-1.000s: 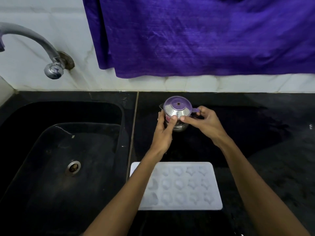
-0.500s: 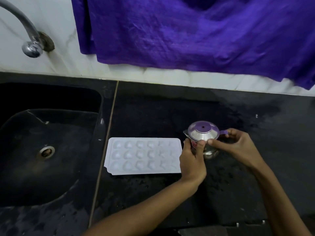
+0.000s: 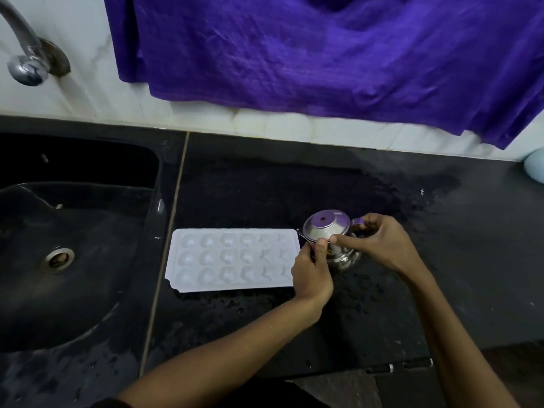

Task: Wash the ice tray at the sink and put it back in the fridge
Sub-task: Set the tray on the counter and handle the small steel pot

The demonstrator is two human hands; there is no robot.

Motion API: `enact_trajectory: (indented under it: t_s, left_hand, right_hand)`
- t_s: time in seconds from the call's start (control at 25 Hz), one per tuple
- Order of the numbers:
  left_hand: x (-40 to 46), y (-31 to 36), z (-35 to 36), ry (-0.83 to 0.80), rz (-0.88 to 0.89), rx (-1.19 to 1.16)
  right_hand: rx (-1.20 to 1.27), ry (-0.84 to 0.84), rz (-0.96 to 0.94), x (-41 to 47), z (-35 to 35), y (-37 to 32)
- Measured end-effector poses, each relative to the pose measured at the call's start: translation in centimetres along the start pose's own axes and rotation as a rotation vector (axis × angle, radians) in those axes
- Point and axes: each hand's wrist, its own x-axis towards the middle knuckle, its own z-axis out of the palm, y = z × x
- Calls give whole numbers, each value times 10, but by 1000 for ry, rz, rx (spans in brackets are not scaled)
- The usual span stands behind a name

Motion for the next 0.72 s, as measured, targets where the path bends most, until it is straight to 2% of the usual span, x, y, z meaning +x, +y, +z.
enact_trajectory:
  t_s: [0.72]
  left_hand:
    - [6, -4, -3, -18, -31, -30]
  right_hand:
    - [-171, 32, 16, 10, 2, -2]
